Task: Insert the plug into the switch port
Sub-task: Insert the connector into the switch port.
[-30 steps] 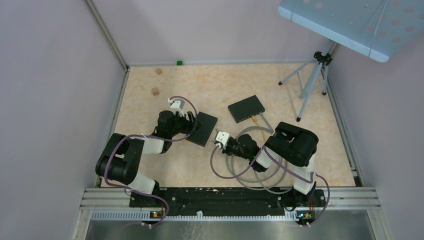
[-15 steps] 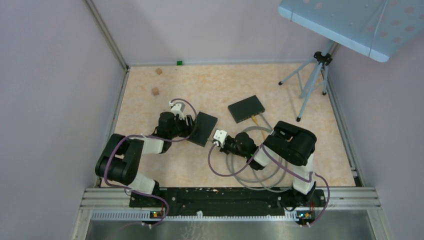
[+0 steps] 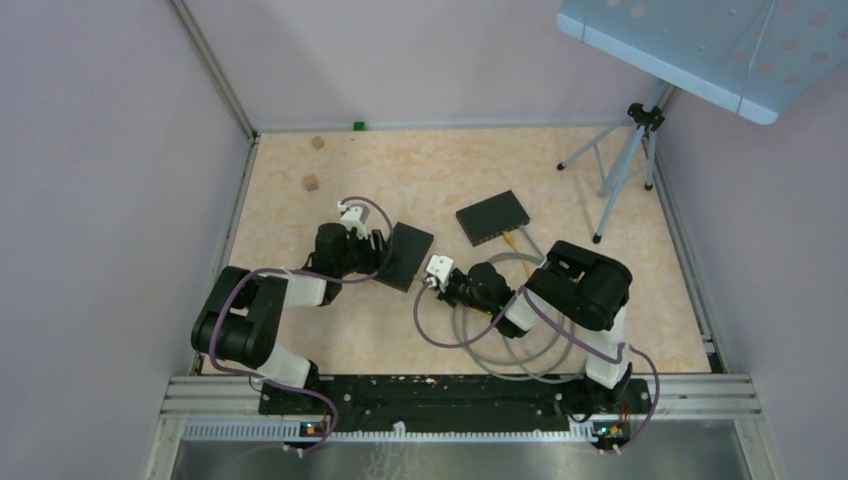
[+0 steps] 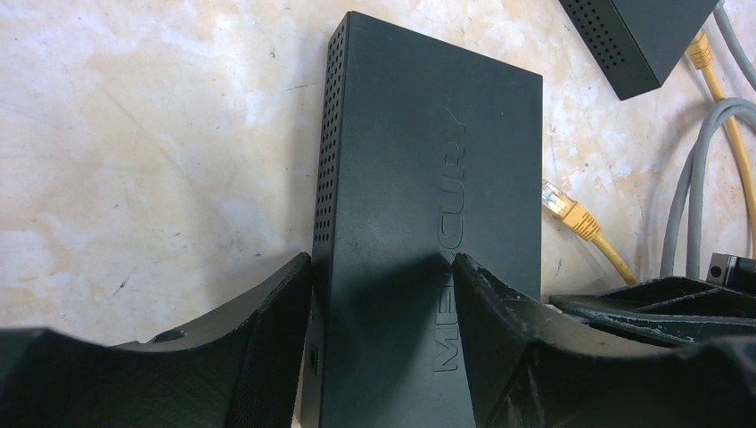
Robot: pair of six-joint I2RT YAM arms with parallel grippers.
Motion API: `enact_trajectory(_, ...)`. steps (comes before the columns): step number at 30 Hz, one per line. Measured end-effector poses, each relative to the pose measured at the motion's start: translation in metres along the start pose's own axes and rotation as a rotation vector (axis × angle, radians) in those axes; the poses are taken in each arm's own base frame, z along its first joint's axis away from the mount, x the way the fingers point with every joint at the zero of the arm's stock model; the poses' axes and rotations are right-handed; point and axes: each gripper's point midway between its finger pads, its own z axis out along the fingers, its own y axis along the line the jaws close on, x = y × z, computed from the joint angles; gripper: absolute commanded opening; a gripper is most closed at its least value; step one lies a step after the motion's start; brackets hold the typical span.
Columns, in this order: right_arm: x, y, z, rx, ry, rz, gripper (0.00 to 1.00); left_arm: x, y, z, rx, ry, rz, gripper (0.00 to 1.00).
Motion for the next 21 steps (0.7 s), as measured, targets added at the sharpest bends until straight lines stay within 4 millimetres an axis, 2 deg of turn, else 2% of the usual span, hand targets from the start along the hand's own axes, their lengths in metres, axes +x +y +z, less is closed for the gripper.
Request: enact_trajectory(21,-0.0015,0.0000,0.0020,0.004,0.018,0.017,0.00,-0.0004,0.0012,-0.0001,0.001,0.005,0.021,0.64)
